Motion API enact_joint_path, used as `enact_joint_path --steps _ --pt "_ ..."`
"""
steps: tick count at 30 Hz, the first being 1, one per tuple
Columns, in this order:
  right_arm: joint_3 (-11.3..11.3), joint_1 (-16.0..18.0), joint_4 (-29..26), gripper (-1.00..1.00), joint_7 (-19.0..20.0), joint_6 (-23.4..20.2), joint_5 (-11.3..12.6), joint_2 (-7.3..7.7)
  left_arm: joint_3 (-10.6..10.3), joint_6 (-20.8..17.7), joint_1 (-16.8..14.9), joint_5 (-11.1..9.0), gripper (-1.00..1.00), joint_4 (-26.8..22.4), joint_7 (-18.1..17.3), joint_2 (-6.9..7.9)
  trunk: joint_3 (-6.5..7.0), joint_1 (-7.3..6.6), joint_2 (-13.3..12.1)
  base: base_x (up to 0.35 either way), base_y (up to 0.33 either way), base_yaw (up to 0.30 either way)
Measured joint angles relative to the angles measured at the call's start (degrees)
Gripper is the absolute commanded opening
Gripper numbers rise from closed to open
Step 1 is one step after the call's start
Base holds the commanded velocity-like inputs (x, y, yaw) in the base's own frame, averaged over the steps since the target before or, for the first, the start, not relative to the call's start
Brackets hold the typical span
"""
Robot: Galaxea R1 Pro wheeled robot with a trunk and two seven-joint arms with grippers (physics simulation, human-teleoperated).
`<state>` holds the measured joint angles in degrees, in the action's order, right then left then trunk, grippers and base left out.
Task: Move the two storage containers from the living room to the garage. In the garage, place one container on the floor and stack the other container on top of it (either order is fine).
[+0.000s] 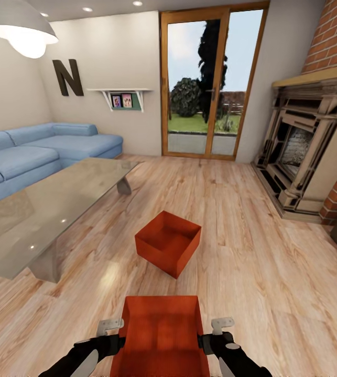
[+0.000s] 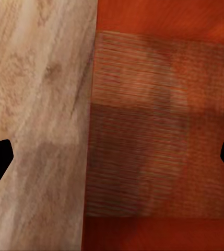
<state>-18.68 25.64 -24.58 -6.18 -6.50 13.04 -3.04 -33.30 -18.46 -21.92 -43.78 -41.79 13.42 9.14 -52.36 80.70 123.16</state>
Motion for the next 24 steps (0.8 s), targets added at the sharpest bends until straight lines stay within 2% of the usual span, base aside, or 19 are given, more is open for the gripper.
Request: enact_joint_path --steps 11,24 --pt "0.06 0.00 0.00 1.00 0.00 0.07 0.00 0.00 -0.02 0.06 0.00 0.00 1.00 -0.34 -0.04 0.00 -0.88 0.00 0.00 0.000 0.000 0.000" --pt "0.08 0.00 0.00 1.00 -0.08 0.31 -0.06 0.00 -0.15 -0.15 0.00 0.14 1.00 -7.92 -0.07 0.02 -1.82 0.00 0.00 0.000 0.000 0.000"
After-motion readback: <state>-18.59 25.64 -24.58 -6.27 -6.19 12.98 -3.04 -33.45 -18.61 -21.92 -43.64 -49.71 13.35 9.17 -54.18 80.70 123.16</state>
